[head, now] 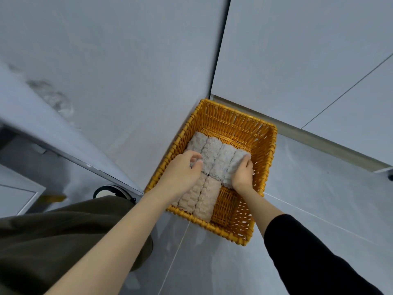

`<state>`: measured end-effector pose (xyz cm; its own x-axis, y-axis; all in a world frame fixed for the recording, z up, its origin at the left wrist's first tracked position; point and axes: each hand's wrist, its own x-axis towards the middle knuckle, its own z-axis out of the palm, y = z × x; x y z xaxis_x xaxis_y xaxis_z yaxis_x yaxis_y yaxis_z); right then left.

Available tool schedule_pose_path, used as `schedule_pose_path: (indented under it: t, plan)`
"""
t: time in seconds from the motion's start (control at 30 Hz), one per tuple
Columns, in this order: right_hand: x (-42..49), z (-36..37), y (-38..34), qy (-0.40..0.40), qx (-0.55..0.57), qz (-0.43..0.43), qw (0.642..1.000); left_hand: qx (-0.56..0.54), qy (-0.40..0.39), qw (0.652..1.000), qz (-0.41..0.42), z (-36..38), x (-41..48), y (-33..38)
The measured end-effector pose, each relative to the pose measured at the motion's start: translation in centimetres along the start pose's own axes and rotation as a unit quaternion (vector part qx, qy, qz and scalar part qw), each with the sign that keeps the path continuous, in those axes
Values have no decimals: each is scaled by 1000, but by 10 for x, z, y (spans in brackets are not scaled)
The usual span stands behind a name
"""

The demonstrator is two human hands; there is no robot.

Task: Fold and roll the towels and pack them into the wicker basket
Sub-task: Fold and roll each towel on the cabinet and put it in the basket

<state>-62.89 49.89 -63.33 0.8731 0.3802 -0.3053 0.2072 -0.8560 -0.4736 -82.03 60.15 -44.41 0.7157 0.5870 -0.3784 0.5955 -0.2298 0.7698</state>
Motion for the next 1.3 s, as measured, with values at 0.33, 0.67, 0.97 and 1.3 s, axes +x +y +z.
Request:
schedule_pose_path:
  t: [0.33,0.67,0.97,1.3]
  plan:
    - [-4,-9,-4,-178,-202,-60,961,1,2,1000,5,-4,-4,7]
    - [-45,-75,-46,-53,-15,-175,983,-41,20,999,22,-23,-27,32]
    - [-140,-169,-106,-52,144,-312,938,-82,99,989,77,-59,-72,67]
    - [-261,-257,-184,-96,216,-455,858,-129,210,955,167,-131,-169,86]
